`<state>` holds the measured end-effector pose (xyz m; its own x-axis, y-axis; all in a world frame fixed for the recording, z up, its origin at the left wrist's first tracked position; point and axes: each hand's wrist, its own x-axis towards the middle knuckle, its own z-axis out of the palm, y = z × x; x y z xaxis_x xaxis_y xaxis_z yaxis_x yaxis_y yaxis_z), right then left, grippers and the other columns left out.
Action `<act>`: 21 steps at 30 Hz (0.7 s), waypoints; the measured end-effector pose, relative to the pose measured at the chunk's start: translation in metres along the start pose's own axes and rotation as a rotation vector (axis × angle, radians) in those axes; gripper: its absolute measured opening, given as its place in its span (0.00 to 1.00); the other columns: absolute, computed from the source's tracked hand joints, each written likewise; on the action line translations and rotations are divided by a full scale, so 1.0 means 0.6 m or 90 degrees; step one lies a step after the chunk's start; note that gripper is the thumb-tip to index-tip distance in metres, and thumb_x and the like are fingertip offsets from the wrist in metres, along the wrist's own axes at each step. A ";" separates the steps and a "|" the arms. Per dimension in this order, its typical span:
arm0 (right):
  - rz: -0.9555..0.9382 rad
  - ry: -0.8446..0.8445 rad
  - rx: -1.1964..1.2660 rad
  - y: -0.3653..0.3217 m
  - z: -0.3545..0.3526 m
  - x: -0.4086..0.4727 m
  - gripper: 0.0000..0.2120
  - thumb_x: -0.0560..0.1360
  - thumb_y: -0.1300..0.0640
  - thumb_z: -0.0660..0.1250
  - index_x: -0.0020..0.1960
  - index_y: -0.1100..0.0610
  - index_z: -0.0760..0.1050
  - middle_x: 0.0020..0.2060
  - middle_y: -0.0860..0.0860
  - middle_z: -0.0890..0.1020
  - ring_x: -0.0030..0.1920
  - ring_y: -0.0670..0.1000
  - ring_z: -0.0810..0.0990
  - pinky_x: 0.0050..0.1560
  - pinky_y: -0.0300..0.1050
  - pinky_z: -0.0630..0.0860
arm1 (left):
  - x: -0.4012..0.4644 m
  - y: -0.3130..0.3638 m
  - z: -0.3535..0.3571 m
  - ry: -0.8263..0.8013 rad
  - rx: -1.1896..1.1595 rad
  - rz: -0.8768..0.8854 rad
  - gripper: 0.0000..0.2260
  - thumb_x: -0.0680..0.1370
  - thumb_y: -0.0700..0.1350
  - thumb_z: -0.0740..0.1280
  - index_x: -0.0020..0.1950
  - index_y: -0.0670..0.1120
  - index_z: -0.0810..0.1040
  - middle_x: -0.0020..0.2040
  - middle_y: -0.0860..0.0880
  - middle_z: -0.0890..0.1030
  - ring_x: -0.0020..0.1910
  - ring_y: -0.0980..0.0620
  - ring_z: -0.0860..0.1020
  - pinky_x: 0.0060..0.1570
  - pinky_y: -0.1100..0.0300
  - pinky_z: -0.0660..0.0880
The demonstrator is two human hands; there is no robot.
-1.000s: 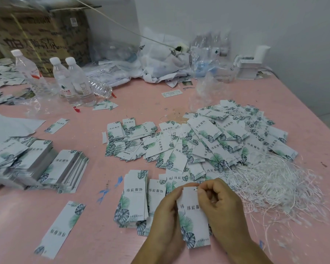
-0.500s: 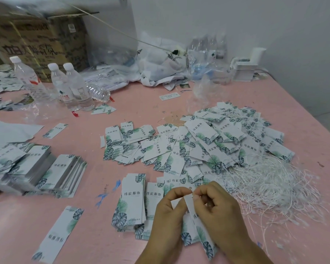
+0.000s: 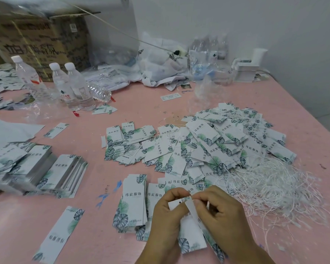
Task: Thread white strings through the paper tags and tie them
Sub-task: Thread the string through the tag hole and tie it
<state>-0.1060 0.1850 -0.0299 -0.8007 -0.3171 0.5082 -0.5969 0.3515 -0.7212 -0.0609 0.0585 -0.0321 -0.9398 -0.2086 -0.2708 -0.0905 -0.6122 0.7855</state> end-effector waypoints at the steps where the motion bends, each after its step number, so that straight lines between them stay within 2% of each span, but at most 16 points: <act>1: 0.003 0.003 0.001 -0.001 -0.001 0.001 0.06 0.71 0.62 0.71 0.42 0.52 0.82 0.36 0.42 0.78 0.28 0.39 0.72 0.32 0.27 0.67 | 0.000 0.000 0.001 0.001 -0.001 0.000 0.13 0.63 0.35 0.77 0.44 0.43 0.80 0.40 0.35 0.77 0.32 0.44 0.77 0.33 0.54 0.77; 4: 0.032 -0.010 0.007 -0.005 -0.003 0.000 0.07 0.71 0.63 0.72 0.43 0.51 0.83 0.35 0.43 0.79 0.28 0.41 0.72 0.31 0.28 0.68 | 0.000 -0.002 0.002 0.020 0.006 0.008 0.12 0.63 0.35 0.76 0.43 0.43 0.80 0.39 0.35 0.78 0.32 0.44 0.77 0.34 0.54 0.77; 6: 0.144 -0.031 0.074 -0.008 -0.007 0.001 0.11 0.72 0.64 0.73 0.44 0.47 0.83 0.33 0.42 0.79 0.28 0.41 0.71 0.32 0.31 0.70 | 0.001 -0.003 0.002 0.038 -0.008 0.003 0.10 0.63 0.35 0.75 0.41 0.44 0.80 0.38 0.35 0.79 0.30 0.44 0.78 0.32 0.55 0.77; 8: 0.303 -0.042 0.206 -0.005 -0.015 0.007 0.10 0.74 0.61 0.71 0.47 0.46 0.82 0.31 0.43 0.78 0.27 0.43 0.70 0.29 0.36 0.70 | 0.001 -0.002 0.002 0.048 -0.026 -0.002 0.10 0.63 0.34 0.74 0.40 0.45 0.80 0.37 0.35 0.80 0.29 0.44 0.78 0.30 0.56 0.77; 11: 0.507 0.002 0.509 0.008 -0.027 0.026 0.06 0.72 0.63 0.68 0.46 0.56 0.82 0.32 0.51 0.76 0.22 0.44 0.64 0.19 0.36 0.60 | 0.004 -0.001 -0.001 0.067 -0.043 -0.003 0.12 0.62 0.32 0.76 0.38 0.45 0.79 0.36 0.36 0.81 0.30 0.43 0.80 0.29 0.56 0.78; 14: 0.641 0.078 0.792 0.020 -0.029 0.037 0.09 0.68 0.65 0.65 0.48 0.64 0.78 0.33 0.54 0.74 0.22 0.44 0.66 0.18 0.35 0.64 | 0.005 -0.001 -0.002 0.079 -0.063 -0.012 0.07 0.65 0.34 0.72 0.38 0.44 0.78 0.36 0.35 0.82 0.34 0.41 0.82 0.32 0.53 0.79; 17: 0.664 0.141 0.930 0.027 -0.031 0.041 0.09 0.69 0.67 0.62 0.48 0.62 0.77 0.34 0.54 0.75 0.26 0.45 0.70 0.23 0.35 0.70 | 0.006 -0.003 -0.003 0.081 -0.064 -0.017 0.07 0.67 0.33 0.72 0.36 0.45 0.79 0.37 0.34 0.82 0.36 0.40 0.84 0.32 0.53 0.80; 21: 0.565 0.176 0.935 0.030 -0.033 0.043 0.12 0.70 0.69 0.59 0.45 0.59 0.80 0.35 0.53 0.77 0.31 0.46 0.72 0.29 0.35 0.74 | 0.008 -0.006 -0.005 0.080 -0.055 -0.012 0.10 0.68 0.32 0.74 0.37 0.46 0.80 0.37 0.34 0.82 0.34 0.41 0.83 0.32 0.53 0.79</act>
<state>-0.1385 0.2005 -0.0204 -0.9105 -0.2845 -0.3001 0.4056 -0.7559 -0.5139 -0.0642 0.0574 -0.0377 -0.8892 -0.2866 -0.3566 -0.0742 -0.6789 0.7304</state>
